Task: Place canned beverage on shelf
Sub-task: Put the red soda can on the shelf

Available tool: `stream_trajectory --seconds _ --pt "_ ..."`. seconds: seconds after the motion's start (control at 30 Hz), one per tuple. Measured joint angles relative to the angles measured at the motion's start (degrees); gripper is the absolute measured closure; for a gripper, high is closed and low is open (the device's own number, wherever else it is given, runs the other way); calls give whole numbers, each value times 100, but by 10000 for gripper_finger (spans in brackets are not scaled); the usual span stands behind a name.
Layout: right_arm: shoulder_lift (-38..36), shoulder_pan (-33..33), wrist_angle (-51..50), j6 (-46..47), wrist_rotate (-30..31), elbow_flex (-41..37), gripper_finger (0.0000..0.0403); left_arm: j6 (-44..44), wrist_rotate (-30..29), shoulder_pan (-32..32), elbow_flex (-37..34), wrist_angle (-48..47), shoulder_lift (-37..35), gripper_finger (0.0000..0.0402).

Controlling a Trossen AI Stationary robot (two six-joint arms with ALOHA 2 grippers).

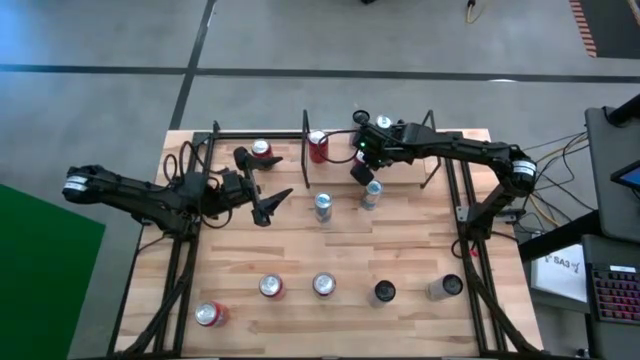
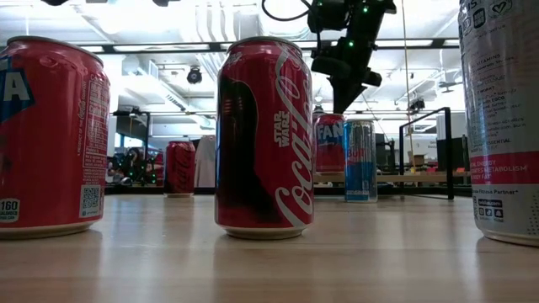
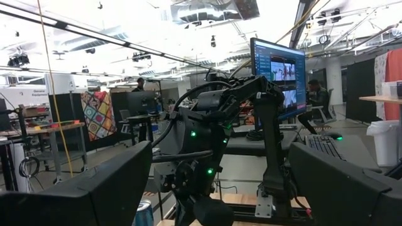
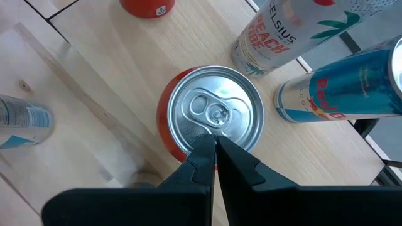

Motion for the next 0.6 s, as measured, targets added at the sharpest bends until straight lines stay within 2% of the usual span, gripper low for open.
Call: stream_trajectory --seconds 0.6 --pt "0 0 -160 103 129 -2 394 -2 0 1 0 6 0 43"
